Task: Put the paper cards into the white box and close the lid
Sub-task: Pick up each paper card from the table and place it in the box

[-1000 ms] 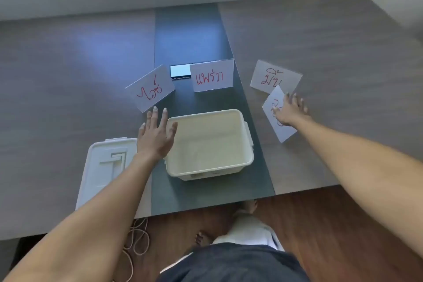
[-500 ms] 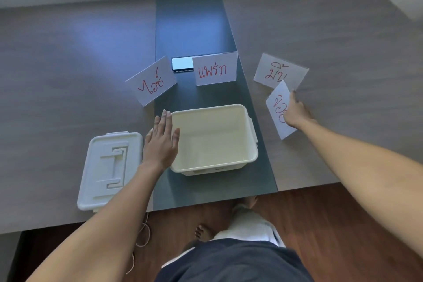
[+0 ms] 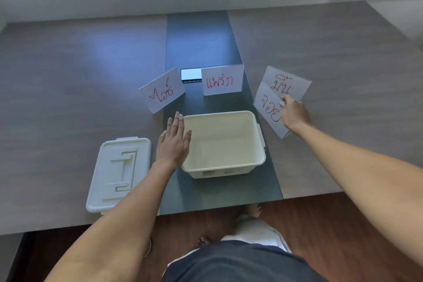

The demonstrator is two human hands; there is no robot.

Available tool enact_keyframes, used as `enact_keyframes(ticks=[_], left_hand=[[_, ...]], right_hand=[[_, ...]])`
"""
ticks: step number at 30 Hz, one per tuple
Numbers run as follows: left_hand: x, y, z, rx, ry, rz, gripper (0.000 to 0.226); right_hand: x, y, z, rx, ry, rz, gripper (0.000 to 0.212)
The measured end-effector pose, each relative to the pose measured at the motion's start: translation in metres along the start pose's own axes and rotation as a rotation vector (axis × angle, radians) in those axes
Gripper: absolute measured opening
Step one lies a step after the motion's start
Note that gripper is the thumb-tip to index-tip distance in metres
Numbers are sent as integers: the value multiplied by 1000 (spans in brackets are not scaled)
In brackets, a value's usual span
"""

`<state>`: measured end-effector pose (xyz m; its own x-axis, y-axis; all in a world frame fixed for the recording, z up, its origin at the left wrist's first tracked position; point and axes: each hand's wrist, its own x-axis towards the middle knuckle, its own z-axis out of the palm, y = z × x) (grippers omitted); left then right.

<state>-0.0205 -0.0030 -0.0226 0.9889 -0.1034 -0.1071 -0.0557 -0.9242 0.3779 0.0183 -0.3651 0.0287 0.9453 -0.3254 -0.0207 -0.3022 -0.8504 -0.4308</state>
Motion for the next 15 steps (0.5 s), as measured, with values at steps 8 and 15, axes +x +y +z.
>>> enact_keyframes(ticks=[8, 15], left_hand=[[-6, 1, -4, -9, -32, 63, 61], [-9, 1, 1, -13, -2, 65, 60]], right_hand=[[9, -50, -50, 303, 164, -231, 27], [-23, -80, -79, 475, -13, -395, 27]])
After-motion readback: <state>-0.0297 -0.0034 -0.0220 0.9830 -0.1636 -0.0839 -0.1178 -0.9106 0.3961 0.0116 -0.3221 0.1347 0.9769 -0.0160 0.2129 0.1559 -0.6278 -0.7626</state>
